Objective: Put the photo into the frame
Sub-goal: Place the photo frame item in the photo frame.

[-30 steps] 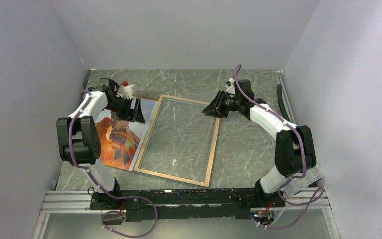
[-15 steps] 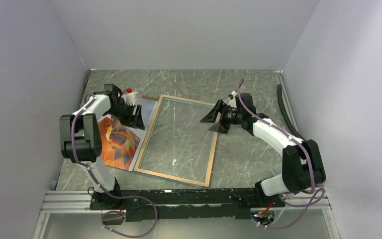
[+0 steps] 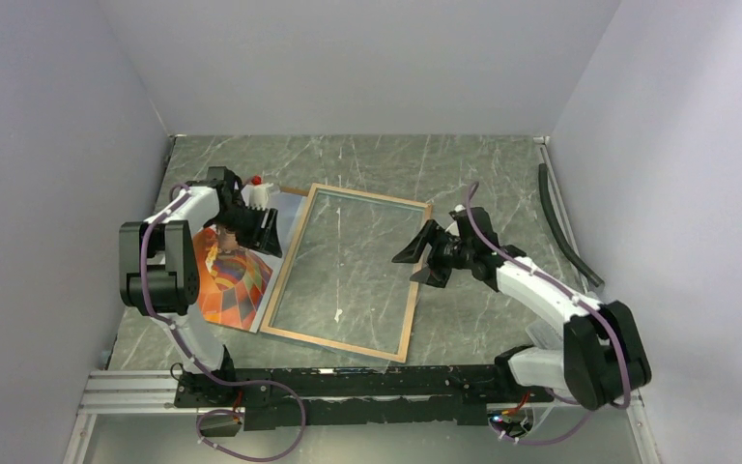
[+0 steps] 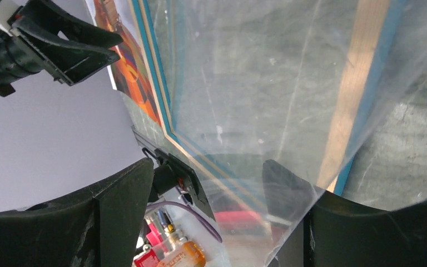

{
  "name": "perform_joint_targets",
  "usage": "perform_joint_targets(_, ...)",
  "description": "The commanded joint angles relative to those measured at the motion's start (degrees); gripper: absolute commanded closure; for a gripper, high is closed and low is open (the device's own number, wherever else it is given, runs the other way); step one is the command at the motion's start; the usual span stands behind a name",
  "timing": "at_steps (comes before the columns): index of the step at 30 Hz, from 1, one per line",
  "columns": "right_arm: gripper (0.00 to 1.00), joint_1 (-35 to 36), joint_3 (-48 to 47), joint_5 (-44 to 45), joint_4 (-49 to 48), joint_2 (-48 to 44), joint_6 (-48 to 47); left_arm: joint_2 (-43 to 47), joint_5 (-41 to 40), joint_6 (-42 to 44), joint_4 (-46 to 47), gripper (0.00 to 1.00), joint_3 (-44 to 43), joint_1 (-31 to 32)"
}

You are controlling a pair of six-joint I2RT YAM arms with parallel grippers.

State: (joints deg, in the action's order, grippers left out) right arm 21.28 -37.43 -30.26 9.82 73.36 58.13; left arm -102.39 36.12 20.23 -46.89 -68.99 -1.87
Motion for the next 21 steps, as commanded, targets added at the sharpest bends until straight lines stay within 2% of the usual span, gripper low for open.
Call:
perform_joint_targets(1, 0.24, 1.3, 1.1, 4.3, 2.5, -5.7, 2.7, 0.4, -0.1, 0.4, 1.2, 0.45, 0.3, 0.8)
perform_joint_targets(13, 0.21, 2.5, 4.3, 6.2, 6.0, -10.7, 5.2, 0.1, -0.7, -0.4, 1.3, 0.47, 0.0, 0.9)
perform_joint_targets(21, 0.23, 2.6, 7.5, 10.8, 7.6, -17.6, 9.3, -0.2, -1.0, -0.7, 1.4, 0.49, -0.2, 0.9)
